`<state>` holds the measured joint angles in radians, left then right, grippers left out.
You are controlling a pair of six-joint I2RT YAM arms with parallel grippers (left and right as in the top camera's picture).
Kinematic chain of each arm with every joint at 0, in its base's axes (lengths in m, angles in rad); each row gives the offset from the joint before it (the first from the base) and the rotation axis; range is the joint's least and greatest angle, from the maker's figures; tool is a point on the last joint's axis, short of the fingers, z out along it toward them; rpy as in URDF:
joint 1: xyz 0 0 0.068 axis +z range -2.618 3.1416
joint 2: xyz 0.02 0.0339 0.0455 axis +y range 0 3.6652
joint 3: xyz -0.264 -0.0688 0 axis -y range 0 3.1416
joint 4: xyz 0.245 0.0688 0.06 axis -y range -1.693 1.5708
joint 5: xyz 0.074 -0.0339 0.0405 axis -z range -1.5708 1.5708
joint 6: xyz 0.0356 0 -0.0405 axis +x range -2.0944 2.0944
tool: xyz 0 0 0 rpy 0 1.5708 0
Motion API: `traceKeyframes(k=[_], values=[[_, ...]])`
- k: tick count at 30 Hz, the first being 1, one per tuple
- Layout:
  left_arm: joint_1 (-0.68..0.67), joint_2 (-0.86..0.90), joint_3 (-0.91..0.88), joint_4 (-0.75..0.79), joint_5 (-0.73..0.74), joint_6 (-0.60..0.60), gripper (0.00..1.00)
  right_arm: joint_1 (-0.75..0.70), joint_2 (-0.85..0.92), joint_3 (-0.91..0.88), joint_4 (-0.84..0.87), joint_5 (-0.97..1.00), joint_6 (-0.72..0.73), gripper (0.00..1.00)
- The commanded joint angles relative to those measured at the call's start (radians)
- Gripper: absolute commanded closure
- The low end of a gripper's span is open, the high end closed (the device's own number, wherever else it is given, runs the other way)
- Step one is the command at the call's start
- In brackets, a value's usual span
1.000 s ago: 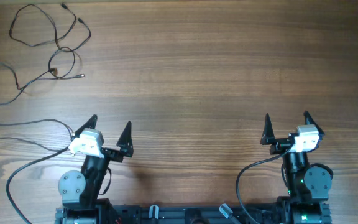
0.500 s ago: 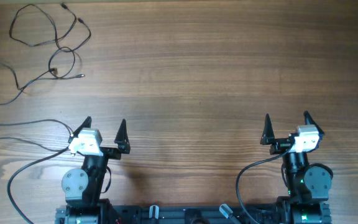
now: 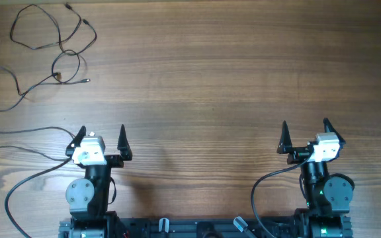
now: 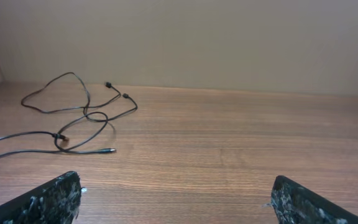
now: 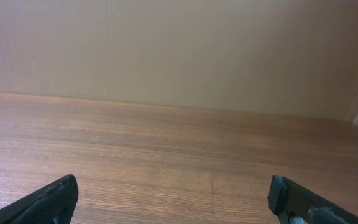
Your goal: Untangle cables
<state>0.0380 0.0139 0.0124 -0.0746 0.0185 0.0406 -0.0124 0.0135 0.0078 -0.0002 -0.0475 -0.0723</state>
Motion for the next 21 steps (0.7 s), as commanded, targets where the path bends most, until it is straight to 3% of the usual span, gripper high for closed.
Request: traceKeyframes(k=[1, 21], values=[[0.006, -0.011, -0.007, -0.004, -0.02, 0.03, 0.0, -0.008, -0.009, -0.002, 0.001, -0.002, -0.005, 0.0], [0.003, -0.01, -0.007, -0.001, -0.005, 0.019, 0.0, -0.008, -0.009, -0.002, 0.001, -0.002, -0.005, 0.0]])
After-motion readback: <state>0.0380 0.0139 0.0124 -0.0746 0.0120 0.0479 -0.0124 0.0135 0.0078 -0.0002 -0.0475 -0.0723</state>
